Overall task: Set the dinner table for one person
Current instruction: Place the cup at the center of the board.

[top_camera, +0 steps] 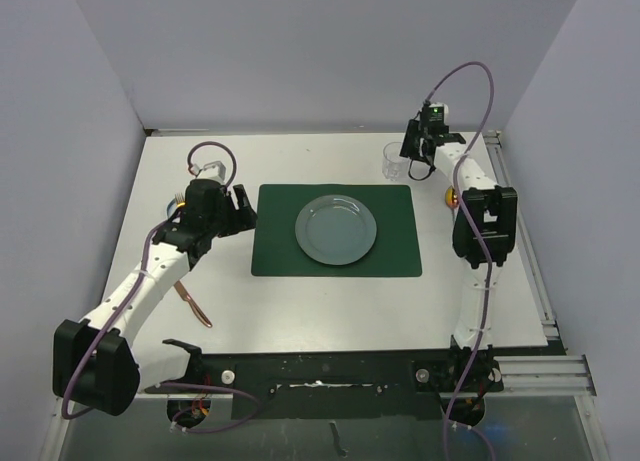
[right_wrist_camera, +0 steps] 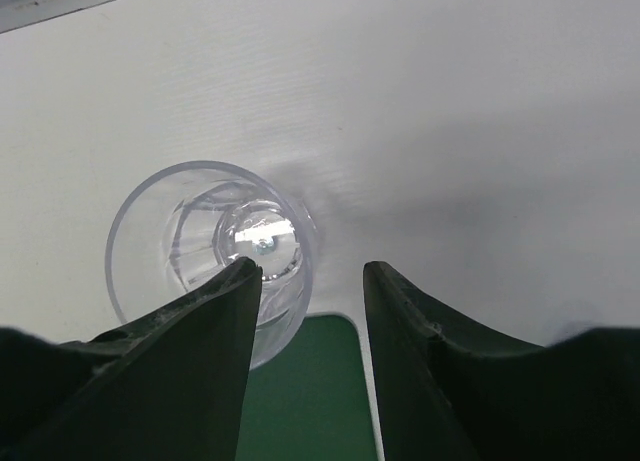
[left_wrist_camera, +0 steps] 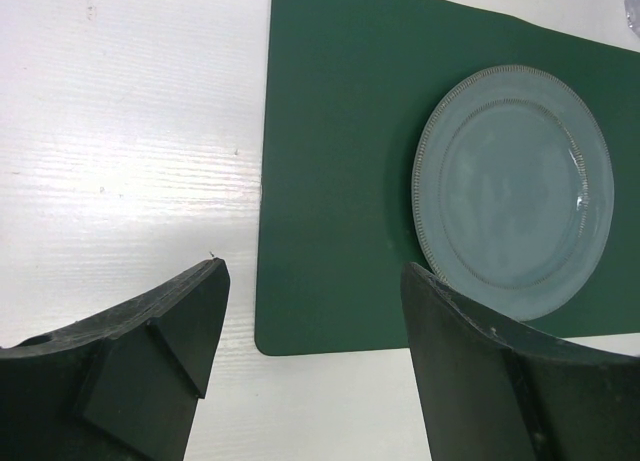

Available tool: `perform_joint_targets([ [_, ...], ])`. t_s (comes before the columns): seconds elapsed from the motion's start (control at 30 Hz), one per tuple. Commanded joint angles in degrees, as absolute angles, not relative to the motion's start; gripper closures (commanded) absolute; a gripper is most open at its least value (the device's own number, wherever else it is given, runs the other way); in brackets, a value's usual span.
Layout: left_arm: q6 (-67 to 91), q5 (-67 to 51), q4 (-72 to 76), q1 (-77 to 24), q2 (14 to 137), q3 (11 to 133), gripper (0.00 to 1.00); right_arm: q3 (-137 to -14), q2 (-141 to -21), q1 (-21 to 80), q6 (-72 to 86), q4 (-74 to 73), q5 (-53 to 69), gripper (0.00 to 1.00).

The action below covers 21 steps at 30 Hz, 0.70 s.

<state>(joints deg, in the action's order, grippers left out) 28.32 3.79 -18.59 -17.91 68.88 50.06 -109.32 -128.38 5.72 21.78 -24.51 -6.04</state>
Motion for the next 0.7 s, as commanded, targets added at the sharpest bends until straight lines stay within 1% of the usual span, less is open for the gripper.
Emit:
perform_joint_targets([
  [0.0,28.69,3.23,-16.00,-18.11,66.26,50.57,0.31,-107.34,-118.07,6.03,20.30,-19.39,-8.59,0.54],
  [0.17,29.33,2.64,-15.96,-18.41,65.83,50.10,0.31,-105.61,-112.72,6.07,20.43,-18.72,-5.92,0.54],
  [0.27,30.20,4.45,-18.34,-18.71,66.23,50.52,0.32,-101.98,-108.50,6.74,20.65,-17.75,-2.89,0.54],
  [0.37,32.55,13.52,-25.23,-18.89,68.98,53.08,0.32,-94.94,-102.30,8.96,20.26,-14.80,-0.39,0.54],
  [0.47,34.43,21.17,-32.16,-19.03,73.59,55.73,0.34,-87.65,-97.43,13.41,18.85,-12.38,0.11,0.55],
  [0.67,36.72,29.31,-36.63,-19.18,79.81,60.44,0.34,-77.47,-89.81,24.86,16.33,-11.81,-0.95,0.55],
])
